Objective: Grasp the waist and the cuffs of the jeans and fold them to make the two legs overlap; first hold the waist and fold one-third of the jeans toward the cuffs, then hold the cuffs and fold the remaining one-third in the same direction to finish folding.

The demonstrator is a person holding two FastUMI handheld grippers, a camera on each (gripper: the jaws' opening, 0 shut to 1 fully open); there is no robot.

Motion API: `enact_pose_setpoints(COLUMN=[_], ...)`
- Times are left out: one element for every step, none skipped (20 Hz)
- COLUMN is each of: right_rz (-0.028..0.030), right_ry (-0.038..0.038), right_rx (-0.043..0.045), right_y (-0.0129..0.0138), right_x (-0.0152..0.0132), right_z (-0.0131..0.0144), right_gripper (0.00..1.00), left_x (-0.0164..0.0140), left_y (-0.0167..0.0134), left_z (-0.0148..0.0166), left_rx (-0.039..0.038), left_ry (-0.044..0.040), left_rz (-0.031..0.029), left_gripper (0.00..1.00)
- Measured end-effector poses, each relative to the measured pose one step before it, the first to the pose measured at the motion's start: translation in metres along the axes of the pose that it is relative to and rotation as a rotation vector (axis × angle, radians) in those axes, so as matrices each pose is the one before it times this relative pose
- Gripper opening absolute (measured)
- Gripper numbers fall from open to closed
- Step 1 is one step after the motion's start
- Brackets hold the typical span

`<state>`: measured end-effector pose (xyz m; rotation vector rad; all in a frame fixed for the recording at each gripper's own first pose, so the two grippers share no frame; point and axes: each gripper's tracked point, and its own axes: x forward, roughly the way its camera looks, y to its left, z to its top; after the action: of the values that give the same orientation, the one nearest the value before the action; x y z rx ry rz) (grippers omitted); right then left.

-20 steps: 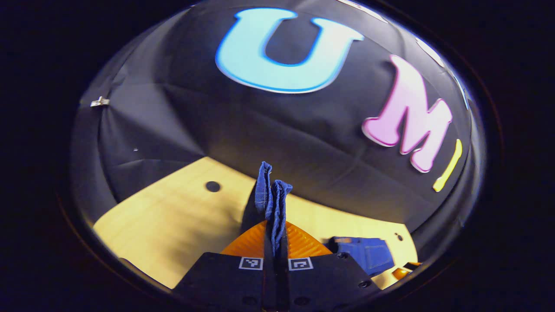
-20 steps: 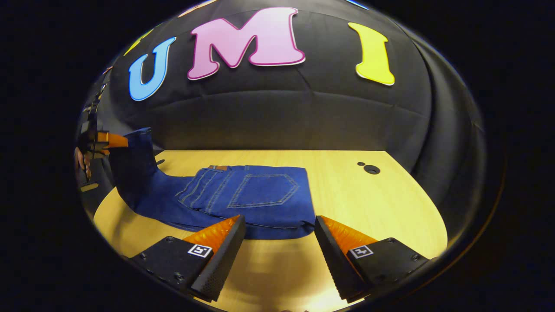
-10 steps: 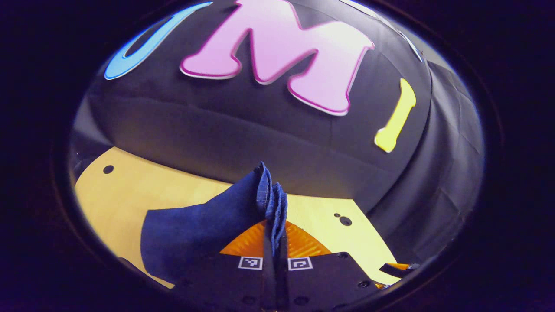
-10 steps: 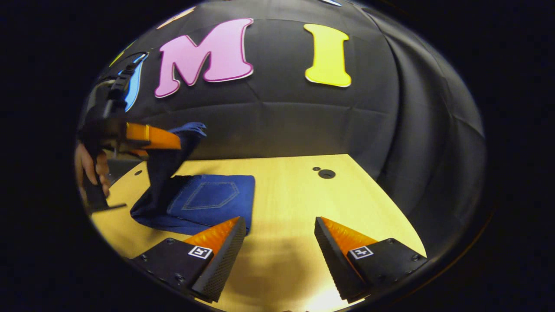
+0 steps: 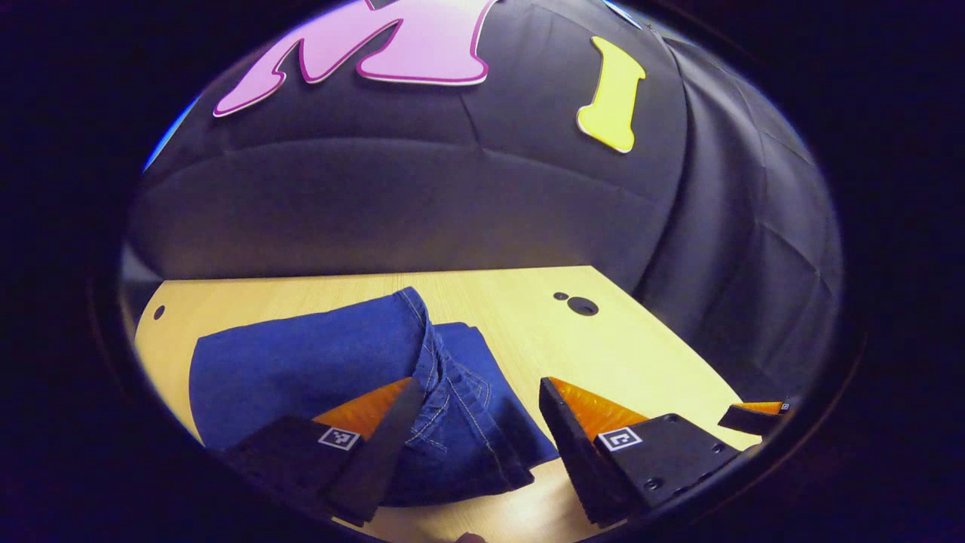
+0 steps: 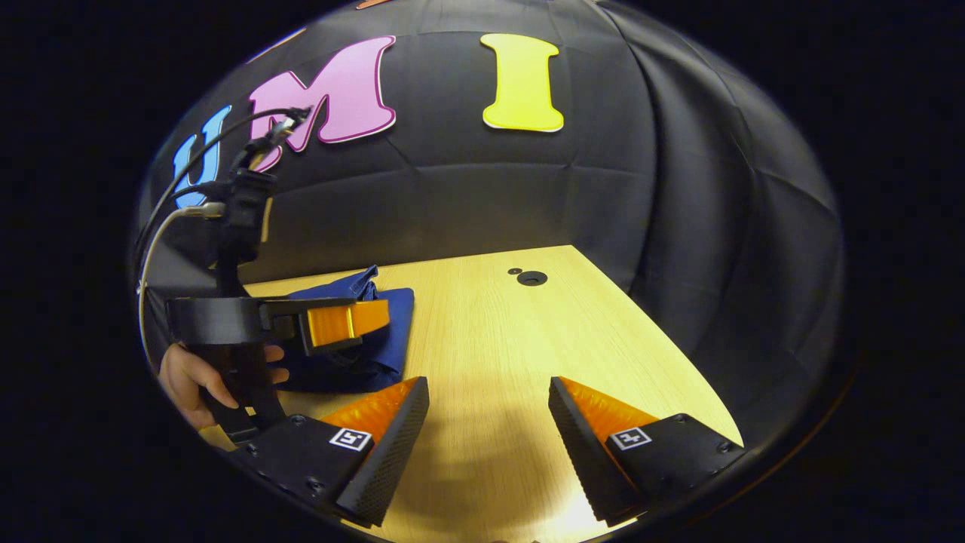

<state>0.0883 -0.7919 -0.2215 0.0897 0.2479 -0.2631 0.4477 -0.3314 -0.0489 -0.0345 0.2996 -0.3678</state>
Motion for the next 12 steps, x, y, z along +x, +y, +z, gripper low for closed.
enact_pose_setpoints(right_rz=[-0.00594, -0.00413, -0.00124, 0.00054, 0.00085, 0.00423, 0.004, 0.00782, 0.00595, 0.00449, 0.00489, 0.00376], right_ry=[-0.00738, -0.00699, -0.00661, -0.00585, -0.00301, -0.00508, -0.0084, -0.01137, -0.01206, -0.01321, -0.01219, -0.01045], right_rx=[0.00103, 0.00028, 0.00092, 0.00049, -0.00142, -0.00248, -0.00057, 0.00163, 0.00276, 0.00353, 0.00432, 0.00422], right_y=[-0.00132, -0.00038, 0.00176, 0.00291, 0.00416, 0.0044, 0.00666, 0.00774, 0.00809, 0.00783, 0.00857, 0.00784], right_x=[-0.00483, -0.00527, -0.00641, -0.00647, -0.00782, -0.01092, -0.01159, -0.0138, -0.01549, -0.0138, -0.0149, -0.01469], right_z=[0.00204, 0.00306, 0.00274, 0.0027, 0.00354, 0.00388, 0.00527, 0.00687, 0.00762, 0.00667, 0.00768, 0.0073], right_gripper=[0.98, 0.98, 0.98, 0.98, 0.98, 0.98, 0.98, 0.98, 0.98, 0.98, 0.98, 0.98], left_x=[-0.01138, -0.01314, -0.01567, -0.0156, -0.01681, -0.01908, -0.02081, -0.02323, -0.02521, -0.02399, -0.02403, -0.02578], left_y=[-0.00097, 0.00242, 0.0047, 0.00714, 0.00686, 0.00864, 0.0102, 0.00977, 0.01159, 0.00957, 0.00696, 0.00966], left_z=[0.00513, 0.00681, 0.00654, 0.00508, 0.00428, 0.00533, 0.00496, 0.00614, 0.00576, 0.00713, 0.00835, 0.01072], left_rx=[-0.02311, -0.02534, -0.02128, -0.01282, -0.00505, 0.00102, 0.00106, -0.00218, -0.00245, -0.00151, 0.00332, 0.00974], left_ry=[-0.02681, -0.02783, -0.0258, -0.02252, -0.01502, -0.0123, -0.01114, -0.00626, -0.00629, -0.00825, -0.017, -0.0205], left_rz=[-0.01421, -0.00484, -0.00145, -0.0007, 0.00745, 0.01002, 0.01171, 0.00815, 0.01443, 0.01042, 0.00741, 0.01089], left_gripper=[0.98, 0.98, 0.98, 0.98, 0.98, 0.98, 0.99, 0.98, 0.98, 0.97, 0.97, 0.97])
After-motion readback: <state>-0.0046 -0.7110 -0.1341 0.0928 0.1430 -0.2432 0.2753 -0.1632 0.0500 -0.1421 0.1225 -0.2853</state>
